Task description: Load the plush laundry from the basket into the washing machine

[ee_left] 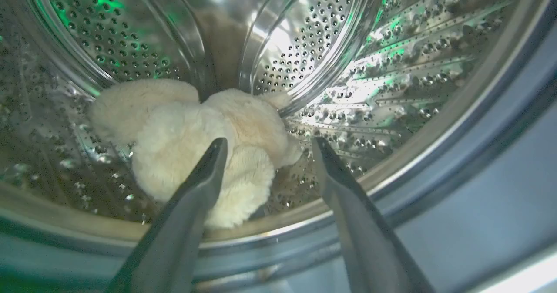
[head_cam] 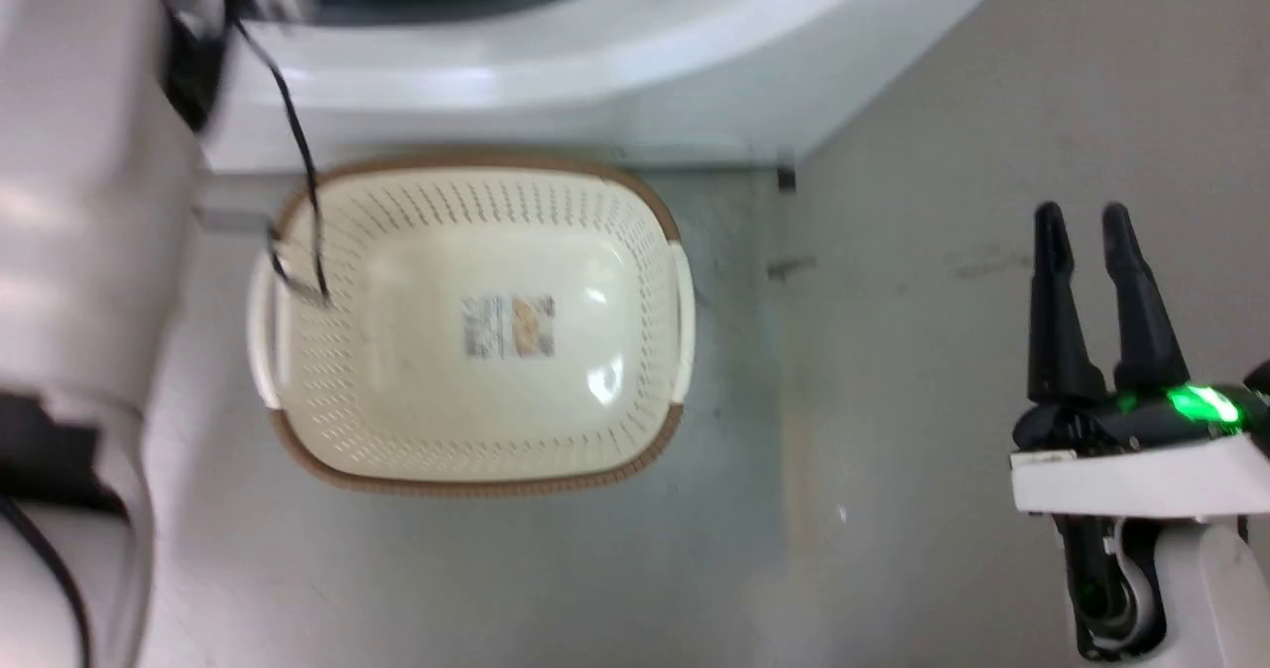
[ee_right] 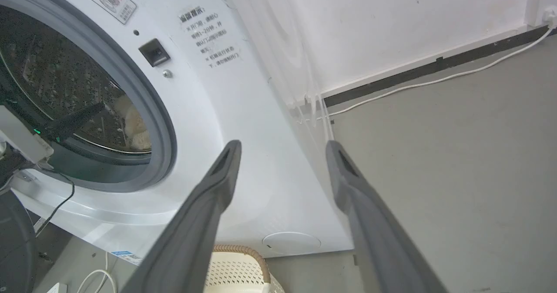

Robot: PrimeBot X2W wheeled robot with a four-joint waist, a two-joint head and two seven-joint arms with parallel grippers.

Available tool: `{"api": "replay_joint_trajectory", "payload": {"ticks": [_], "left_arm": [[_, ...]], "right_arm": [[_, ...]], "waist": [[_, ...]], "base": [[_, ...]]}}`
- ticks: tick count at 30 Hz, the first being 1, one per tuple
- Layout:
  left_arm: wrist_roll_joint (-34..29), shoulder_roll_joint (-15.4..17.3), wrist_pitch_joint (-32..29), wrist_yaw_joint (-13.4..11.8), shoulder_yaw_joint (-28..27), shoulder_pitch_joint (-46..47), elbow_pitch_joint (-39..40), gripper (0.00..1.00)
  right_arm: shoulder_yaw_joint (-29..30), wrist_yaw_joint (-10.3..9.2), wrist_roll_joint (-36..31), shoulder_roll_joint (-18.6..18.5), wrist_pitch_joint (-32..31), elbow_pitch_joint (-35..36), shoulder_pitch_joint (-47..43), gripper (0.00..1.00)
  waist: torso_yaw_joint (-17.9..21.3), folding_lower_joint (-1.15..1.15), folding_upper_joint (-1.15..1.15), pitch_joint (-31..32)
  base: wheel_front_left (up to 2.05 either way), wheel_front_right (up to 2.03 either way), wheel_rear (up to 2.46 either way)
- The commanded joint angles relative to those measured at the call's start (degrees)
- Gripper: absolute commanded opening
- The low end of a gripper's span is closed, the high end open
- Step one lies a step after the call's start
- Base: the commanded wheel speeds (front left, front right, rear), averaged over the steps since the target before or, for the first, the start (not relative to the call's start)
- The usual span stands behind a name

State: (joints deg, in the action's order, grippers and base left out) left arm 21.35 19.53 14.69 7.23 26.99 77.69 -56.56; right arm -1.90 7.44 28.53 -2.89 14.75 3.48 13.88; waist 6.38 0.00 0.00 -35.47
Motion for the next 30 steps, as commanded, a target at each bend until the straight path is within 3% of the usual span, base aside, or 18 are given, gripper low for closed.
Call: {"api": "replay_joint_trajectory", "payload": {"ticks": [1,16,30], "left_arm": [[0.4,-0.3,0.3,0.2,0.1,-4.8,1.6,1.00],[0.5,-1.7,0.3,0.0,0.1,-32.8,15.8,1.00],[-2.4,-2.1,0.3,-8.0,-12.5,-61.5,38.0,1.00]], "right_arm": [[0.9,0.05,-0.2,0.0,0.3,-0.1,-1.3,1.00],[3.6,0.05,-6.1,0.0,0.3,0.8,-8.3,1.00],[2.3,0.05,-8.9,0.0,0.3,1.2,-15.4,1.00]], "waist": [[-3.0,0.00,0.00,6.6],[-10.7,0.00,0.00,22.6],[-13.7,0.00,0.00,31.4]], "base": [[0.00,0.00,0.00],[0.00,0.00,0.00],[0.00,0.00,0.00]]}}
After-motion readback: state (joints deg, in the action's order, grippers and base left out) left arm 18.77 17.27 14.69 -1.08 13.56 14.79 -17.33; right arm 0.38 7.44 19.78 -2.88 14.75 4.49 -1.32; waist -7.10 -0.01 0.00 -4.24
